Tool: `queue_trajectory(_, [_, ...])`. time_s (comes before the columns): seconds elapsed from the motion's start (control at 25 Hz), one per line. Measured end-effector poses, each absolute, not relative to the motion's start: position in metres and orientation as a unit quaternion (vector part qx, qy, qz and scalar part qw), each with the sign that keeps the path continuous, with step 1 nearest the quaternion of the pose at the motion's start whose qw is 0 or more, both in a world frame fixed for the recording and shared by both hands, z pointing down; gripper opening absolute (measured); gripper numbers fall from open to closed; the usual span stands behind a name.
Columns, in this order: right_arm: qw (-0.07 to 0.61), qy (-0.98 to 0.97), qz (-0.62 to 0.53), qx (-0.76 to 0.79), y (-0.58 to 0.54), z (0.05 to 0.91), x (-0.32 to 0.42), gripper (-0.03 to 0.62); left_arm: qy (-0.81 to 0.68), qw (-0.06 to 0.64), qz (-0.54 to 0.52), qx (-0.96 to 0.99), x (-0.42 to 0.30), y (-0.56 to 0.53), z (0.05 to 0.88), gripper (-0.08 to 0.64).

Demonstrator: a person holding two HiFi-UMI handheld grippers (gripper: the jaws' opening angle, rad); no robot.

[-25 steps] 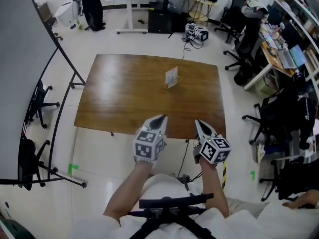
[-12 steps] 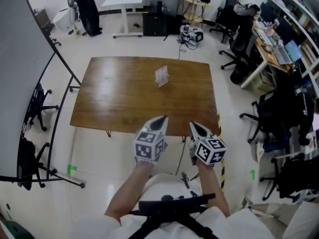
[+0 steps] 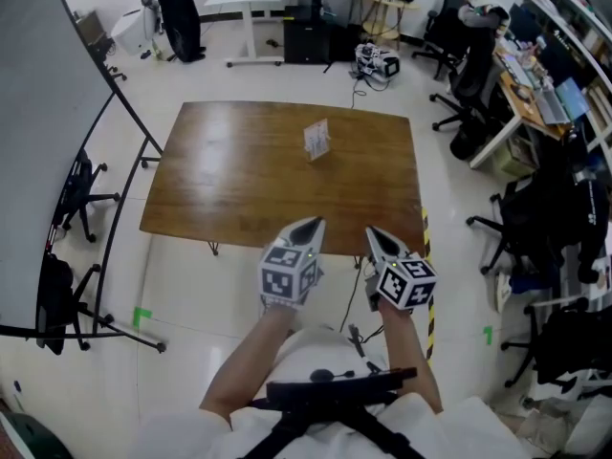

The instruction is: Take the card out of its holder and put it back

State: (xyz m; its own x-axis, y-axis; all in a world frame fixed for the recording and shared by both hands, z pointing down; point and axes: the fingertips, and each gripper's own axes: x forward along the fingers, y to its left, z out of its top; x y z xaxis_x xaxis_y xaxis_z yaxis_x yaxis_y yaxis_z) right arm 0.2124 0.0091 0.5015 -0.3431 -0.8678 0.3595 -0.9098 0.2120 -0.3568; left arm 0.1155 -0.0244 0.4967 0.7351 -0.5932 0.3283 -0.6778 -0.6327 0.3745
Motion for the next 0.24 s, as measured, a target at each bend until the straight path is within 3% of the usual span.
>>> queue_trajectory(0.24, [0.041,-0.778,0.256,0.572,0.0070,0.5018,0.2045,-0.005,-0.351,0.246,0.087,0.899,0.1088,-0.0258,0.5005,-0.009])
